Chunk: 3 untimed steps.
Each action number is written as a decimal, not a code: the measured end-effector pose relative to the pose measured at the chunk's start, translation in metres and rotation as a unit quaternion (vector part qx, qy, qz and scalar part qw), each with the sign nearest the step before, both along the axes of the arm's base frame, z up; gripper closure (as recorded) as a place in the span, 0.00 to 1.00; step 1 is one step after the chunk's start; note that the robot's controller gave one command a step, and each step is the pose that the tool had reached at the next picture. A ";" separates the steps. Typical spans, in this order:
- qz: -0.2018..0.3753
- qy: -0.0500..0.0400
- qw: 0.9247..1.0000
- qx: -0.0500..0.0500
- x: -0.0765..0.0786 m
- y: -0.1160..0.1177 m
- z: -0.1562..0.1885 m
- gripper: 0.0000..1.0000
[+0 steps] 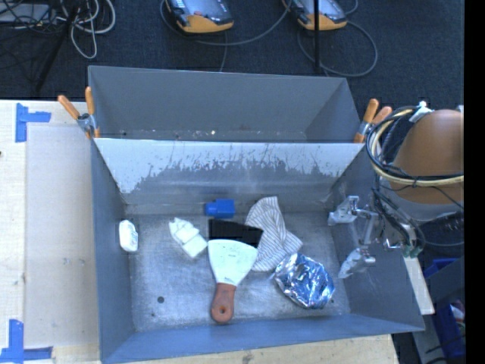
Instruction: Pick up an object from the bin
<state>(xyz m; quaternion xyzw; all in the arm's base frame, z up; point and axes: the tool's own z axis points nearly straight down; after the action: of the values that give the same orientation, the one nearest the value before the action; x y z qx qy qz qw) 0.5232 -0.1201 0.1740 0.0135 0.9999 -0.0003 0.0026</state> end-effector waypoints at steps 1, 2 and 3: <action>0.005 0.007 1.000 0.001 -0.026 0.024 0.008 0.00; -0.081 0.001 0.997 0.001 -0.027 0.027 0.010 0.00; -0.039 0.001 0.999 0.000 -0.020 0.045 -0.039 0.00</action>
Offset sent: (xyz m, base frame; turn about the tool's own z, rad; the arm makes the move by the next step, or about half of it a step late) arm -0.0286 0.0050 -0.0198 0.0628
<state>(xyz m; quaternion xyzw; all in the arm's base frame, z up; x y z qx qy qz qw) 0.5030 -0.0746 0.1354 0.0526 0.9986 -0.0006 0.0016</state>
